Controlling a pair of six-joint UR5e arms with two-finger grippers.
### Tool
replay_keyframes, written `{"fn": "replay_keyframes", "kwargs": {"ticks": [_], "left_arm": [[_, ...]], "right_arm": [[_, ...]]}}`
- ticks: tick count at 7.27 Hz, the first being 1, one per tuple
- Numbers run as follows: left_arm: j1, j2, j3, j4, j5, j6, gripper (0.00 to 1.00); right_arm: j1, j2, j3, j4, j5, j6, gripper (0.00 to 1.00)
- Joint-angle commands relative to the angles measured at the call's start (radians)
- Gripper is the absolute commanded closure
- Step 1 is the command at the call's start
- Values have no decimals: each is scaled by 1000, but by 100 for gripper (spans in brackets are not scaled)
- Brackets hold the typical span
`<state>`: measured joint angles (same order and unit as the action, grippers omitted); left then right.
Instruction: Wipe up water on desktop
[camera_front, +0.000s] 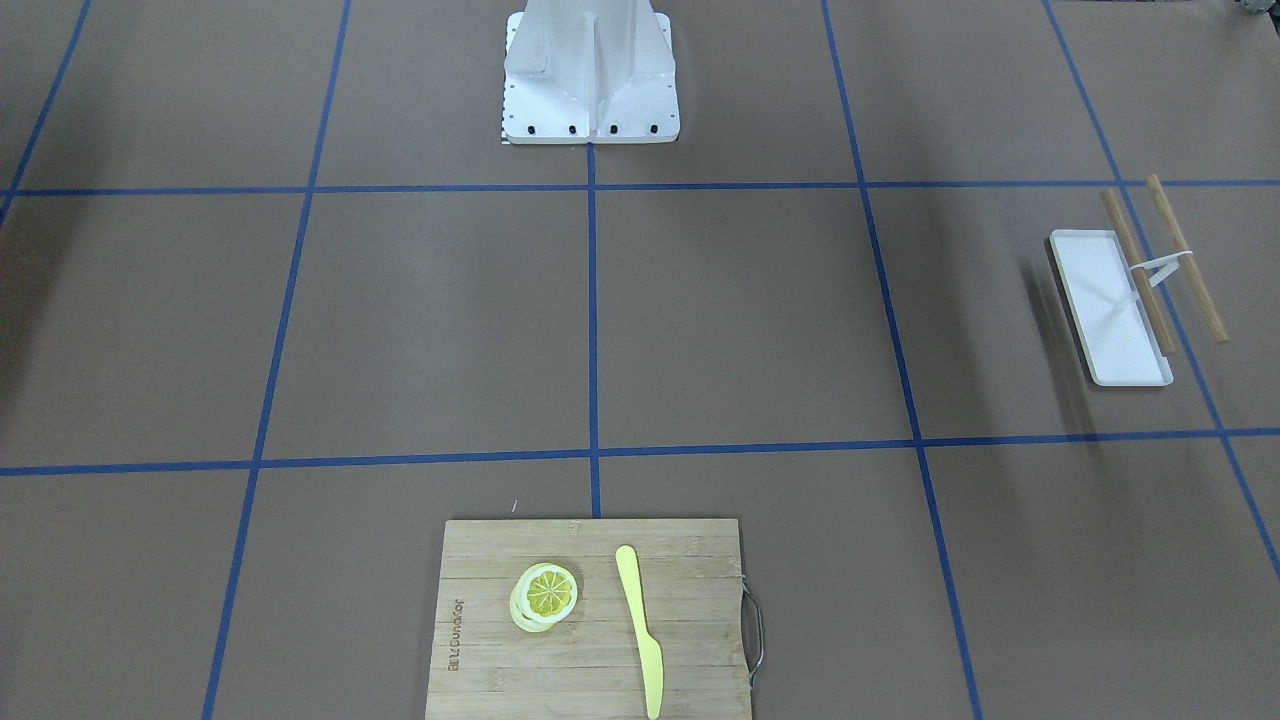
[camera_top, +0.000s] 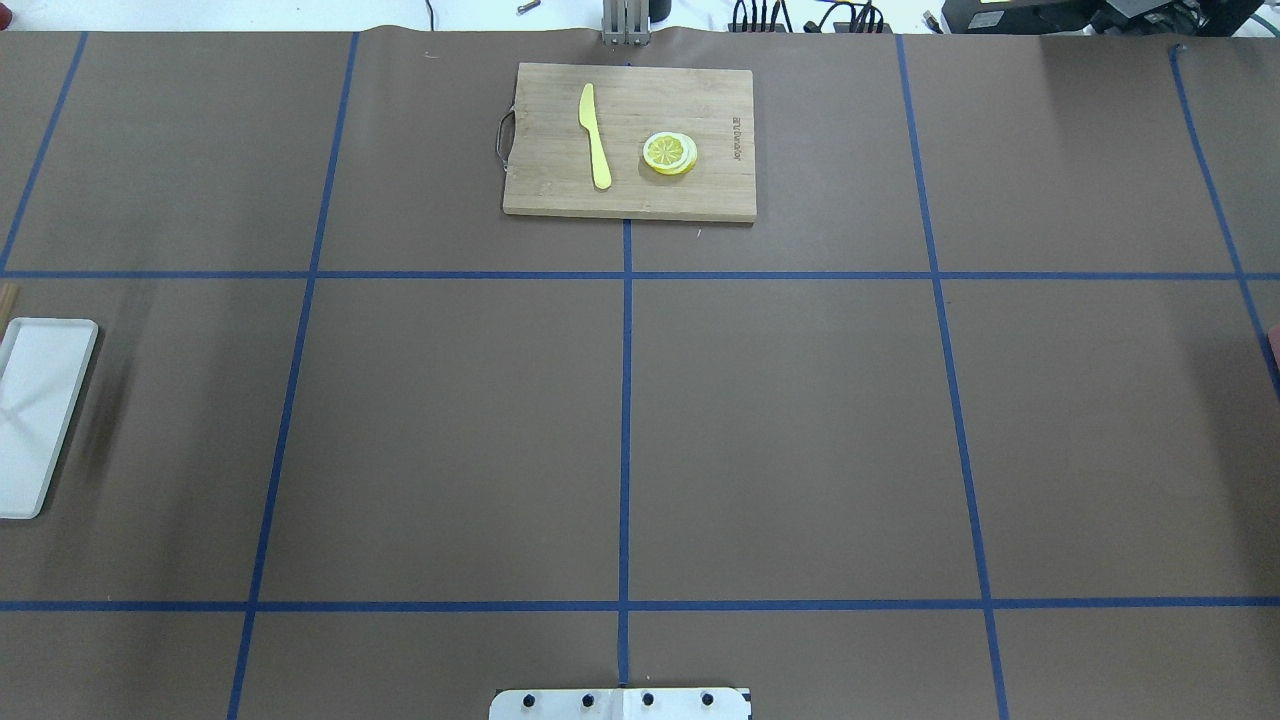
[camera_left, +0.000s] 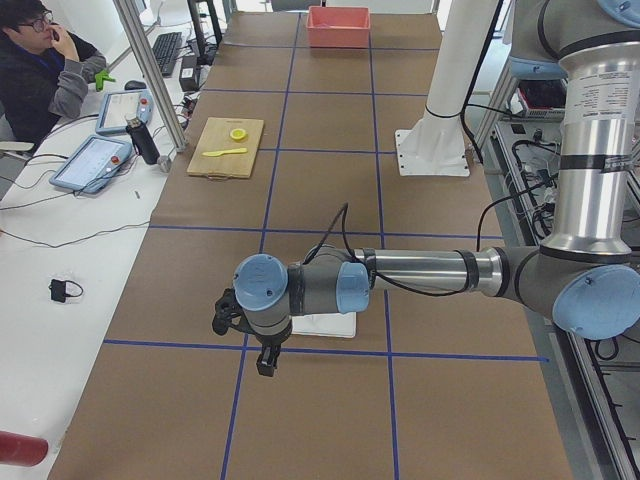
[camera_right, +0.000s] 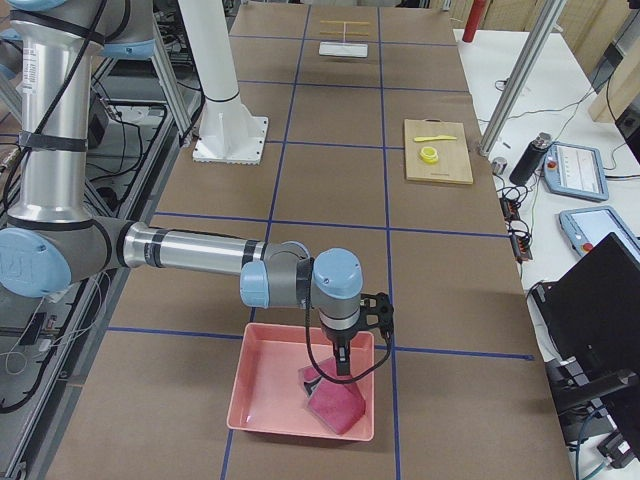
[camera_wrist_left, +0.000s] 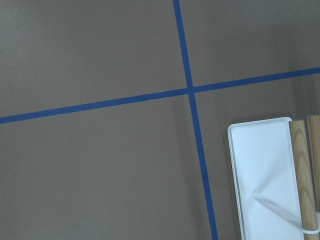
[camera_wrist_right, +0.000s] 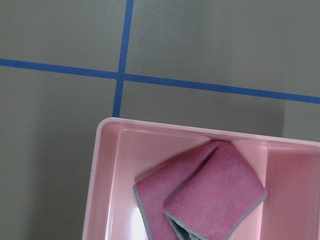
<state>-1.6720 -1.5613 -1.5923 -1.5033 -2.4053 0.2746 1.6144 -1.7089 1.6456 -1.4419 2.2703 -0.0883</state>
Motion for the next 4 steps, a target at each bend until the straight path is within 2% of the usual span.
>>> {"fn": "replay_keyframes", "kwargs": {"ticks": [1,4], "left_arm": [[0,0,2,0,0,0,1],[0,0,0,0,0,0,1]], "right_arm": [[-1,0,0,0,0,-1,0],[-1,-3,-1,2,-8,-7,0]]}}
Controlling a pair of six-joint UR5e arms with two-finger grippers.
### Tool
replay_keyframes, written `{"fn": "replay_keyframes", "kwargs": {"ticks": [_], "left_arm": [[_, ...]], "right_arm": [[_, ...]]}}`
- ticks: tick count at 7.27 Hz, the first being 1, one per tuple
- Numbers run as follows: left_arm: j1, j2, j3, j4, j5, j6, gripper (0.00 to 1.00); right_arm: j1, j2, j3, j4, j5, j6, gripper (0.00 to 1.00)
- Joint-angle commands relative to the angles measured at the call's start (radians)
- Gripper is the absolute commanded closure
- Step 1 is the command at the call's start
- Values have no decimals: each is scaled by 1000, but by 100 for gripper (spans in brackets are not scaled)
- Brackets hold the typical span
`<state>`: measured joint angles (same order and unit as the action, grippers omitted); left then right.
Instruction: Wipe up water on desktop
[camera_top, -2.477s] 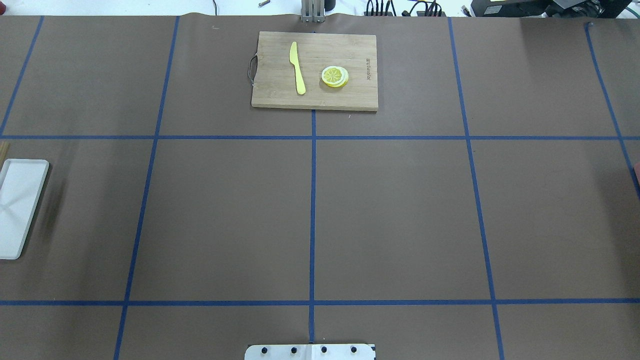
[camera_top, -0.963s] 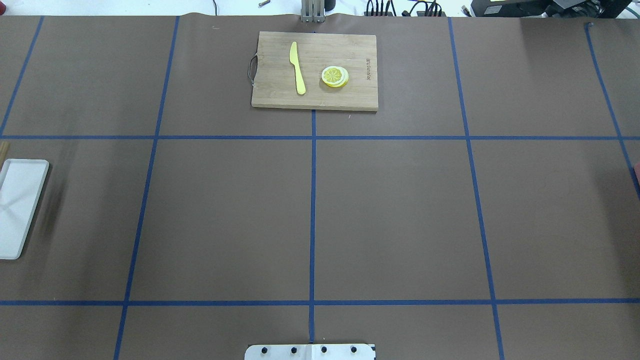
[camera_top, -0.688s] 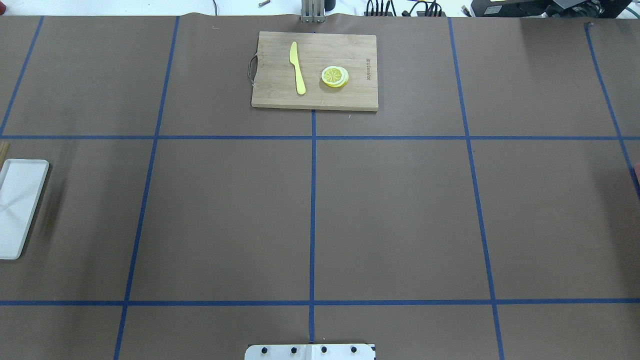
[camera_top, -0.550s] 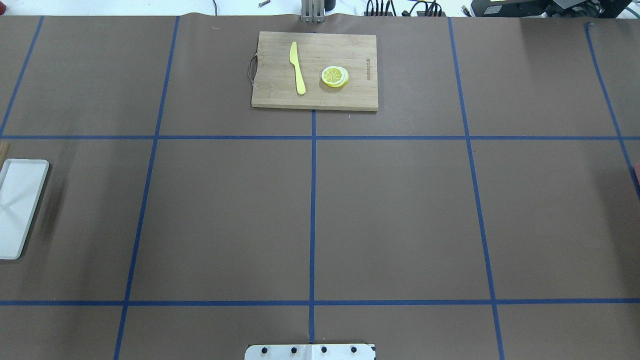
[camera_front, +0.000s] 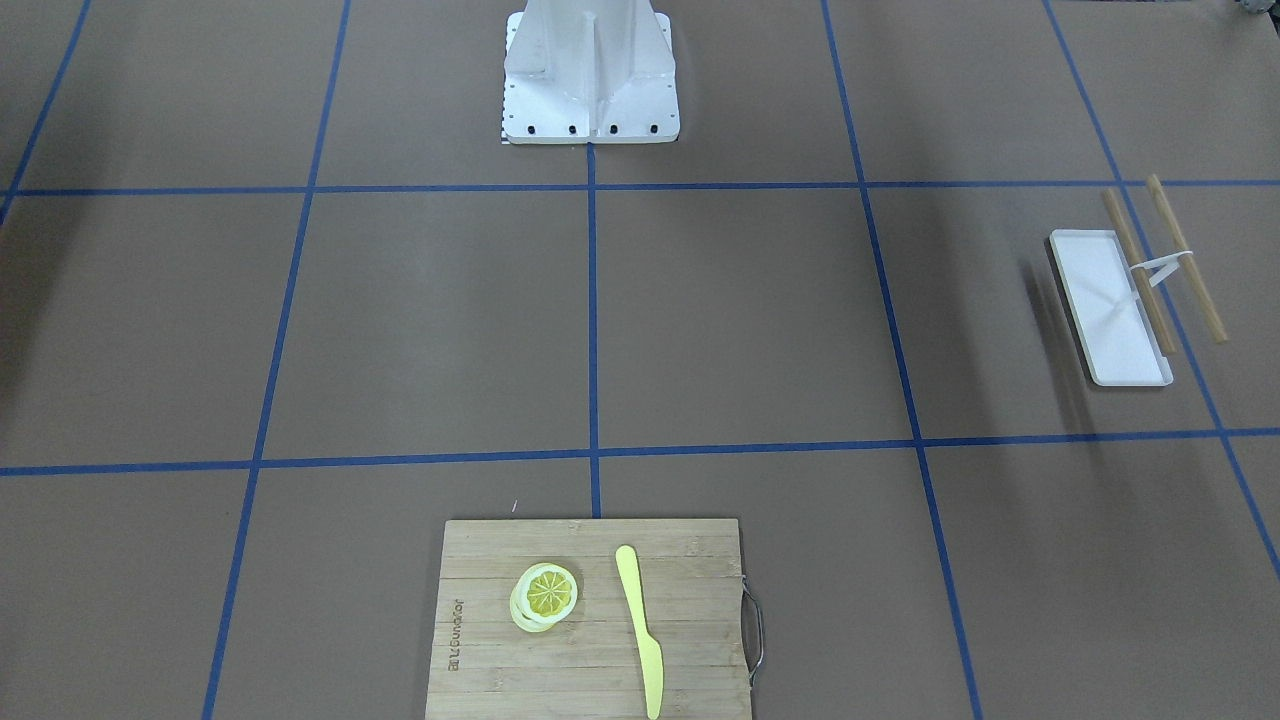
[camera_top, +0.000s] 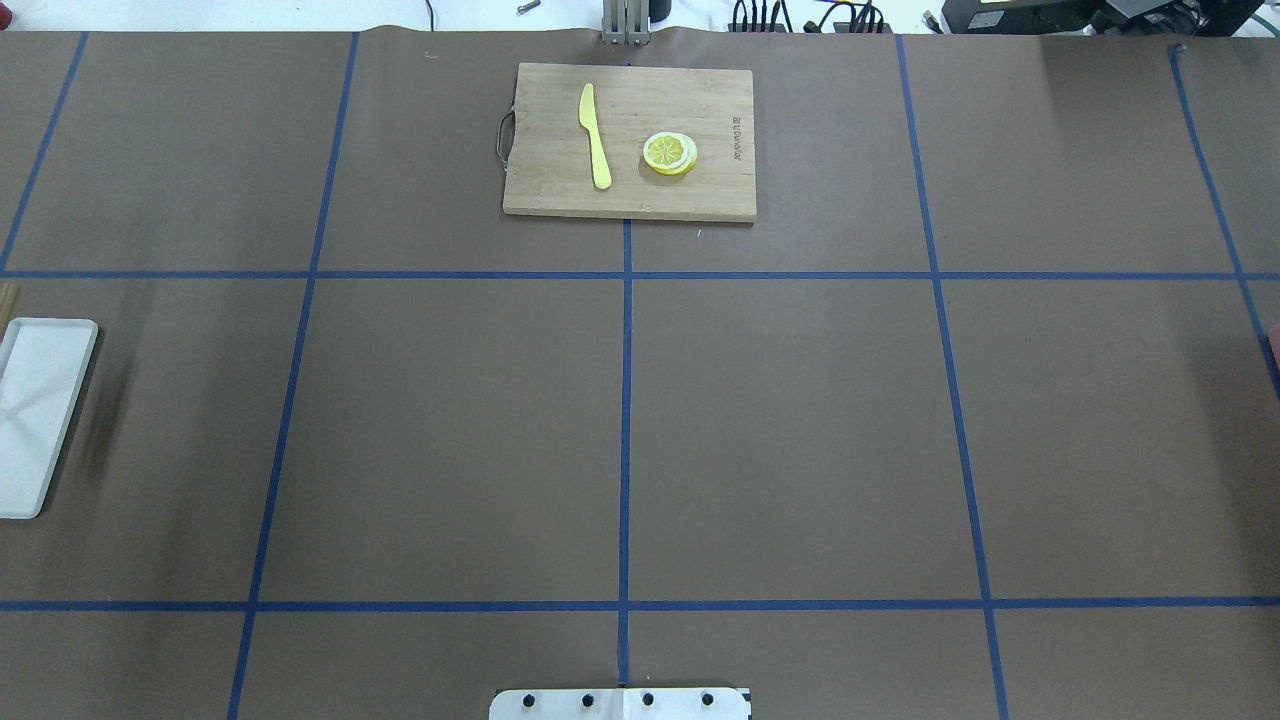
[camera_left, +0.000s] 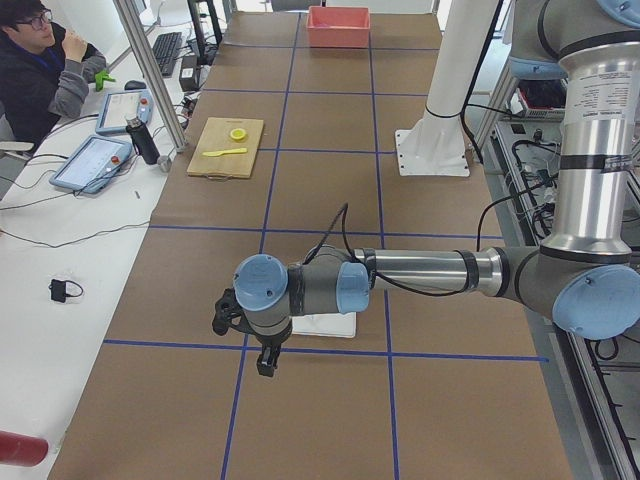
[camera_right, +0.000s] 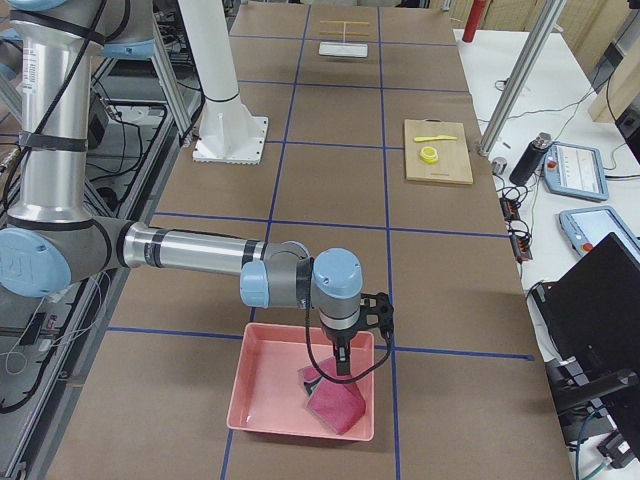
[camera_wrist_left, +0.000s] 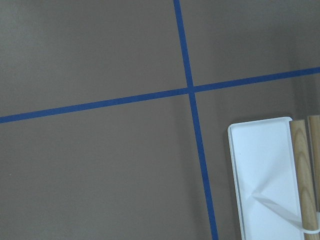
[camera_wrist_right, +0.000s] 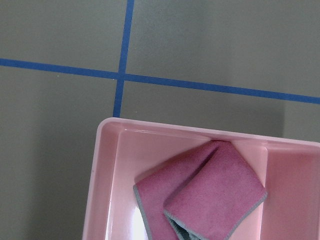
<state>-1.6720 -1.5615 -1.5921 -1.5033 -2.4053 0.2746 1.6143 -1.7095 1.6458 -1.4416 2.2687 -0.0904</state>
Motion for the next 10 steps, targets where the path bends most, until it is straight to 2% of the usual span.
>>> {"fn": "replay_keyframes", "kwargs": {"ticks": [1,5,10], "left_arm": [[0,1,0,0,0,0,1],[0,0,1,0,0,0,1],[0,1,1,0,0,0,1]], "right_arm": [[-1,-10,17,0,6,-3,0],[-1,-44,48,61,5,4,0],[-5,-22,58,21,-3,8,0]]}}
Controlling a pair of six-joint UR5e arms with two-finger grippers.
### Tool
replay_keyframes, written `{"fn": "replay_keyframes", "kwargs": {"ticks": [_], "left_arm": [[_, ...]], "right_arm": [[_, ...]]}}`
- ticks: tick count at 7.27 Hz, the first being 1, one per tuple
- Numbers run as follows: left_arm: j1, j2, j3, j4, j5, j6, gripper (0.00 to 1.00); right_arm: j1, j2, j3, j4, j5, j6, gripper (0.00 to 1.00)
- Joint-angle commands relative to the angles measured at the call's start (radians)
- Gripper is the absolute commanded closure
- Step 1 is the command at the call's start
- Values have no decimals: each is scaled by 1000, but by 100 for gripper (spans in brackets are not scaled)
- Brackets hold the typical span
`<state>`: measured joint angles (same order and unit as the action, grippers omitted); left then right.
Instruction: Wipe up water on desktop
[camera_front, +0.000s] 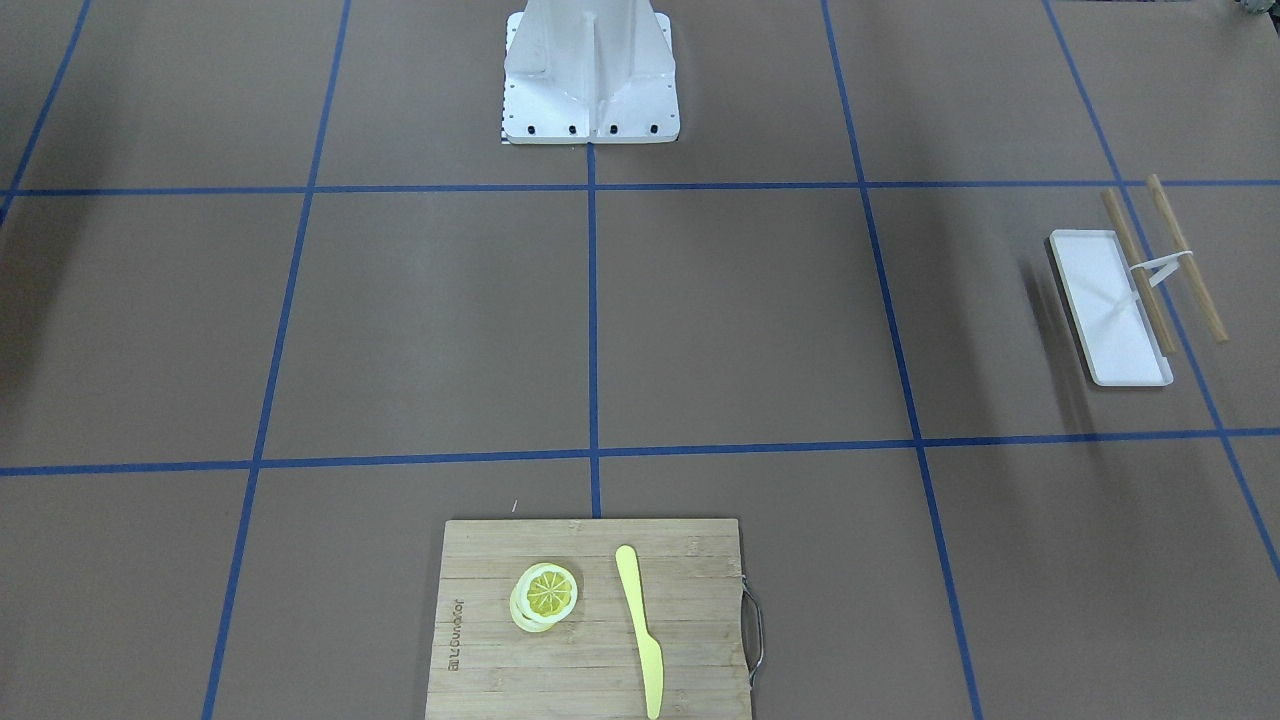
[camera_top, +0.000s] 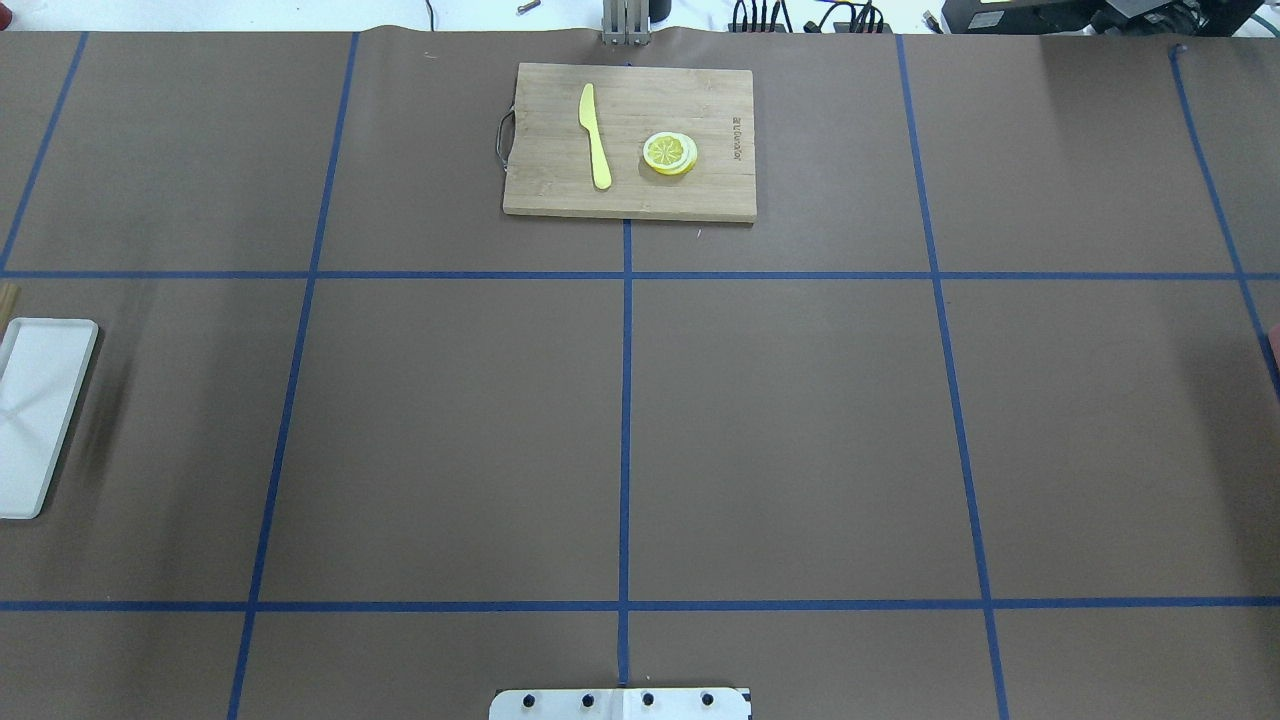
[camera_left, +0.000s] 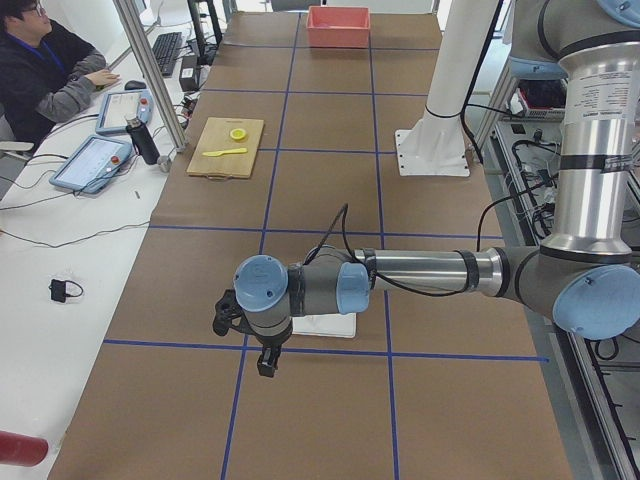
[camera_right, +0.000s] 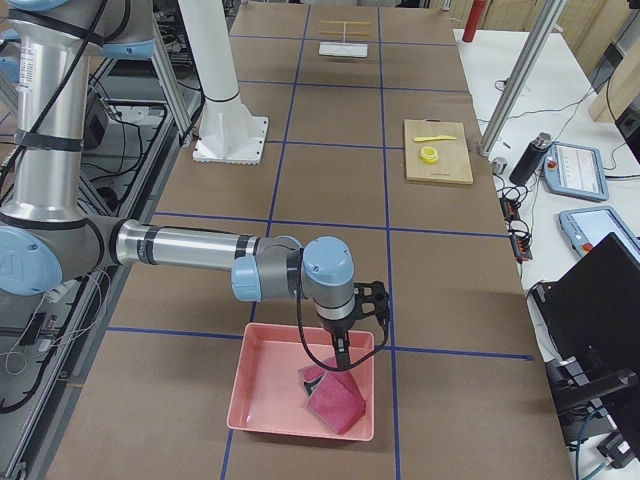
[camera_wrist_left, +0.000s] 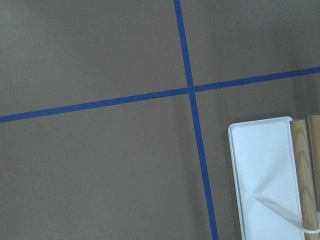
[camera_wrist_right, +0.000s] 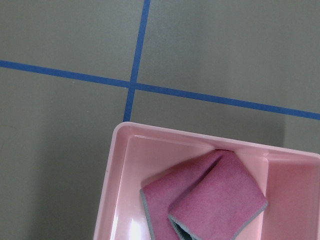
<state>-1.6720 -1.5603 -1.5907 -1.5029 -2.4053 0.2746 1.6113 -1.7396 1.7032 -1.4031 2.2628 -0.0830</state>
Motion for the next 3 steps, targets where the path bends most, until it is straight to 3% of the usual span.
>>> {"fn": "replay_keyframes", "kwargs": {"ticks": [1,3], "left_arm": [[0,0,0,1,0,0,1],[0,0,0,0,0,0,1]], "right_arm": [[-1,3,1,-16,9,0,0],[-2,5,0,-14,24,-3,0]]}}
